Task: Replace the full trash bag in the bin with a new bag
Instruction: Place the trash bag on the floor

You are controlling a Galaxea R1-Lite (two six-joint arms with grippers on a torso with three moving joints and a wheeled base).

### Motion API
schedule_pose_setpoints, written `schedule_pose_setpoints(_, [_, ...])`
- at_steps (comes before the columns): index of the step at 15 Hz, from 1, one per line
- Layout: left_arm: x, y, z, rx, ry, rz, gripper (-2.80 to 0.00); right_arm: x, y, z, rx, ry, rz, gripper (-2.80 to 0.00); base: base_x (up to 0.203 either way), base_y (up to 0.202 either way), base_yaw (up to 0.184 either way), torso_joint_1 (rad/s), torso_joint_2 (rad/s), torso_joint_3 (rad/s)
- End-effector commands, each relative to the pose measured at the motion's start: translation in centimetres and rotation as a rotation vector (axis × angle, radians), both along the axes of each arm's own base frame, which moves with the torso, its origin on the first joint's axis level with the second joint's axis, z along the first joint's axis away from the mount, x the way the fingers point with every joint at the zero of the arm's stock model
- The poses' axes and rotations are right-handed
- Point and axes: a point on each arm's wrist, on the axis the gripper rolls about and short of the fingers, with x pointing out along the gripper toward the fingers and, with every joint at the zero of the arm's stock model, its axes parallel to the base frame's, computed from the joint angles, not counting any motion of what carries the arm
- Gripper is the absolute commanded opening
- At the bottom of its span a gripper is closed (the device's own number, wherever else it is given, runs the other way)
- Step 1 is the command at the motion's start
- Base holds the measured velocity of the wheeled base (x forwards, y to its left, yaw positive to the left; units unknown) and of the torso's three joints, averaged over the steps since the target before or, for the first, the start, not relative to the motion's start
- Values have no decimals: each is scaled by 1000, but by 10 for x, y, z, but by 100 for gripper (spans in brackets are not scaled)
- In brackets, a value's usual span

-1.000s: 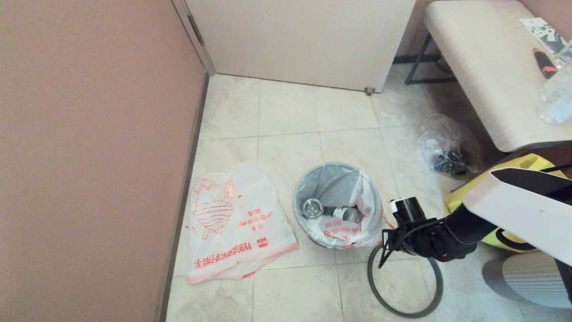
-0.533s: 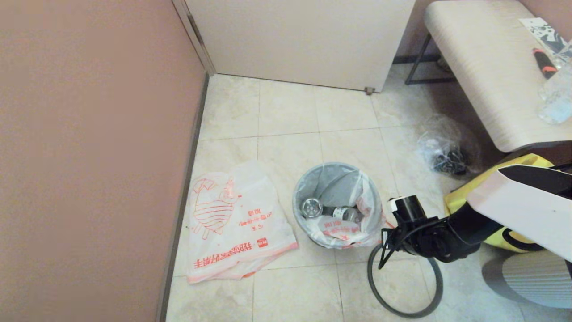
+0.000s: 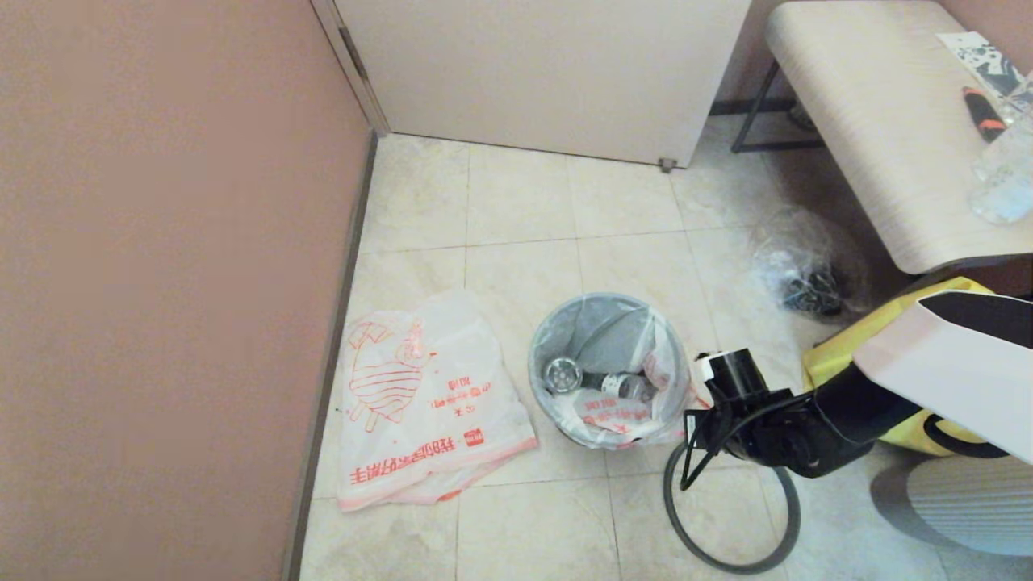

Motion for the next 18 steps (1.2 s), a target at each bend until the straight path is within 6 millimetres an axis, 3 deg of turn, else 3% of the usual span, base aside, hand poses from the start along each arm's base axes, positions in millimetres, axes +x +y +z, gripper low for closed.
schedule_pose_setpoints(1, [2, 0, -6, 0, 23, 0, -280, -1, 3, 2, 2, -7, 5, -280, 0, 0, 0, 0, 0, 0])
schedule_pose_setpoints(18, [2, 0, -6, 0, 23, 0, -280, -6, 9, 6, 3, -13, 23, -280, 0, 0, 0, 0, 0, 0])
